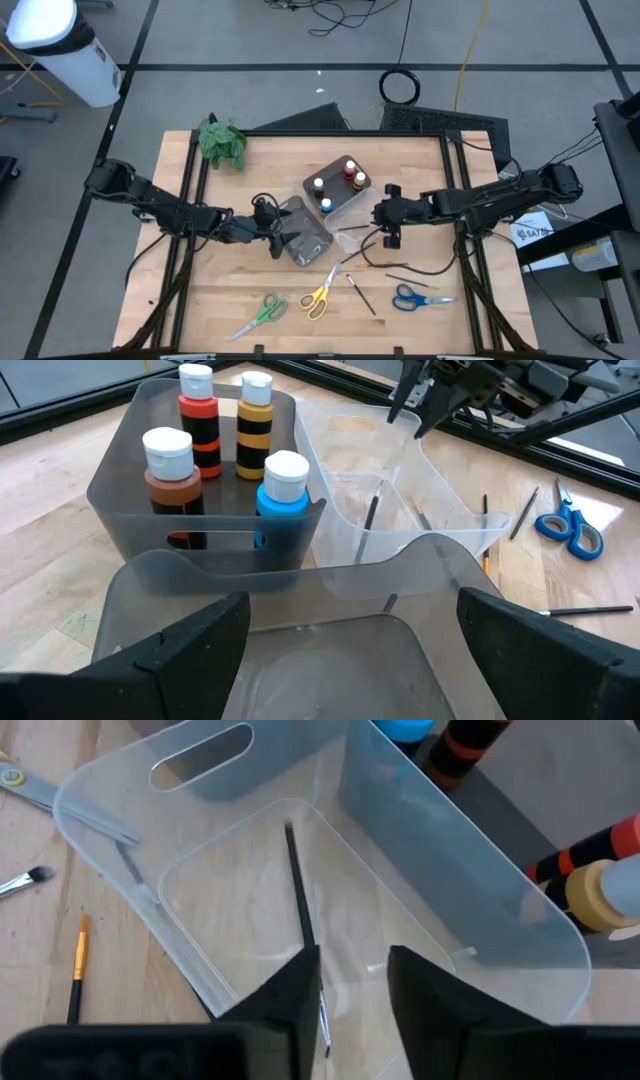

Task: Pick & Place Paint Supplies
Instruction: Put the top gold paintbrush into the transparent bin

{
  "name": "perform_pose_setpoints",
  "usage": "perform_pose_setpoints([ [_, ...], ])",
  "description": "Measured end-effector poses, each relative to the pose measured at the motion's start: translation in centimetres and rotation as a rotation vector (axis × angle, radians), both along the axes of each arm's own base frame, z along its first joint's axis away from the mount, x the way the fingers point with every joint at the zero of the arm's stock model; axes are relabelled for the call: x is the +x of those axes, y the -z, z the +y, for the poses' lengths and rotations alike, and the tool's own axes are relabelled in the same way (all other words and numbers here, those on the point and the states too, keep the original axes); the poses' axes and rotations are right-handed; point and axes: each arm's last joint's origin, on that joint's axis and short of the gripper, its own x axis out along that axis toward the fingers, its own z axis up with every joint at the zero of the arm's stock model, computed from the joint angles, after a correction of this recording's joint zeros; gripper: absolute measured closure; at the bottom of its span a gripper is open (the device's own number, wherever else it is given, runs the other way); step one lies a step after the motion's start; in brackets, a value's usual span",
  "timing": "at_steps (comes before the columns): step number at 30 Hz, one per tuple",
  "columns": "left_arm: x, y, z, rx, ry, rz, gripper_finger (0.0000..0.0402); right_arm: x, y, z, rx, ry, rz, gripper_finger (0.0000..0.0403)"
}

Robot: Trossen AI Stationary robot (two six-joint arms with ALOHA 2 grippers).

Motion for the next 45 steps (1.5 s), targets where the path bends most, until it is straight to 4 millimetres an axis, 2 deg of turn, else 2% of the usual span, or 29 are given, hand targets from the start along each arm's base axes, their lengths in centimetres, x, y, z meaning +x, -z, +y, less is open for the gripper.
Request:
perform_pose_setpoints([
  [5, 0.0, 0.0, 0.0, 0.0, 0.0, 0.0, 0.0036, -0.4, -0.8, 0.8, 0.004, -0.038, -0.043, 0.0259],
  [12, 0.0, 0.0, 0.0, 0.0, 0.0, 0.001, 0.0036, -1.5, -2.4, 4.3, 0.073, -0.16, -0.149, 0.0257],
  [15, 0.0, 0.0, 0.0, 0.0, -0.001, 0.0, 0.0036, -1.5, -1.5, 6.0, 0.122, -0.193, -0.156, 0.0255],
  [21, 0.0, 0.0, 0.0, 0.001, 0.0, 0.001, 0.0036, -1.8, 2.6, 7.8, 0.181, -0.212, -0.14, 0.0254],
  [25, 0.0, 0.0, 0.0, 0.001, -0.001, 0.001, 0.0036, -2.5, 5.3, 7.8, 0.192, -0.176, -0.076, 0.0273],
  [29, 0.0, 0.0, 0.0, 0.001, -0.001, 0.001, 0.0036, -3.0, 7.0, 7.3, 0.103, -0.084, -0.035, 0.0303],
  [33, 0.0, 0.0, 0.0, 0.0, -0.001, 0.0, 0.0036, -3.0, 7.4, 6.9, 0.008, -0.017, -0.048, 0.0343],
  [38, 0.0, 0.0, 0.0, 0.0, -0.001, 0.0, 0.0036, -2.8, 7.9, 6.6, -0.021, -0.014, -0.025, 0.0394],
  [45, 0.0, 0.0, 0.0, 0.0, -0.001, 0.0, 0.0036, -2.5, 8.5, 6.2, -0.028, 0.007, -0.006, 0.0393],
])
